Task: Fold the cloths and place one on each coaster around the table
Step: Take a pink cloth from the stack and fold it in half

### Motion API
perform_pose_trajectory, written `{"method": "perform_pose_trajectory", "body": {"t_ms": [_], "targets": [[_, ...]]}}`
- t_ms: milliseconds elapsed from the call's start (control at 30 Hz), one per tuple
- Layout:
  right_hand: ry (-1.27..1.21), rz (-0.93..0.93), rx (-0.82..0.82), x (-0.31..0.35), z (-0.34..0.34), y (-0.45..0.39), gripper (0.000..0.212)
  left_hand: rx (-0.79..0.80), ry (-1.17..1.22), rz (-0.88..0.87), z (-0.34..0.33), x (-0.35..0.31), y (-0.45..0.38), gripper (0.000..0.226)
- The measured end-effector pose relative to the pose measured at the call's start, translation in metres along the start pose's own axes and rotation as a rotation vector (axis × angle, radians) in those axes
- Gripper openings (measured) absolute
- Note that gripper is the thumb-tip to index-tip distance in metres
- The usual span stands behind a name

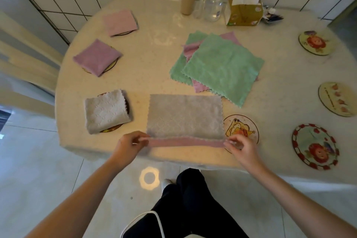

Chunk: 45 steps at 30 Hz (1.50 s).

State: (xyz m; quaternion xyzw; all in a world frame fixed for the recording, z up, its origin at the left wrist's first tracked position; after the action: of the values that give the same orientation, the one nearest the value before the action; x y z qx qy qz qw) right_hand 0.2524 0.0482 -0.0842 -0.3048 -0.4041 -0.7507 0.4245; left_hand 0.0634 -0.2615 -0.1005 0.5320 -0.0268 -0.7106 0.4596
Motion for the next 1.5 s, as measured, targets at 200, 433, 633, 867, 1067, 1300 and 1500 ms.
{"method": "perform_pose_trajectory", "body": {"t_ms": [200,433,633,867,1067,1300,1500], "targets": [[-0.166,-0.061,-0.143,0.015,0.027,-0.047,0.009,-0.101,0.308,0.075,0.021,-0.018,-0.040,0.021],[-0.281,-0.324,-0.127,-0.012,0.036,-0.125,0.017,-0.277,0.302,0.225,0.030,-0.026,-0.094,0.022],[-0.217,-0.402,-0.096,-0.032,0.037,-0.156,0.012,-0.292,0.228,0.333,0.030,-0.015,-0.116,0.021],[-0.107,-0.378,-0.091,-0.025,0.039,-0.171,0.008,-0.292,0.189,0.344,0.030,-0.010,-0.123,0.021],[-0.026,-0.397,-0.081,-0.024,0.038,-0.175,0.005,-0.299,0.146,0.329,0.032,-0.014,-0.127,0.022],[0.078,-0.359,-0.107,-0.020,0.039,-0.177,0.013,-0.363,0.036,0.339,0.032,-0.026,-0.124,0.025],[0.066,-0.291,-0.150,-0.009,0.040,-0.162,0.016,-0.481,-0.319,0.010,0.018,-0.057,-0.098,0.038]]}}
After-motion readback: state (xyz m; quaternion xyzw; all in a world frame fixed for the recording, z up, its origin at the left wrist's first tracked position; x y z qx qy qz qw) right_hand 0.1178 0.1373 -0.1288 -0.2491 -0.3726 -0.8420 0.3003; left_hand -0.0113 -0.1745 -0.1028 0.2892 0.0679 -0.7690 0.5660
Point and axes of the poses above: each hand's wrist, its own y-axis away from the middle knuckle, its own z-axis out of the back of the hand, x = y × z, the point moved 7 cm from there along -y, towards the middle knuckle, and after that the axes turned 14 degrees about x, right-handed, at the moved point
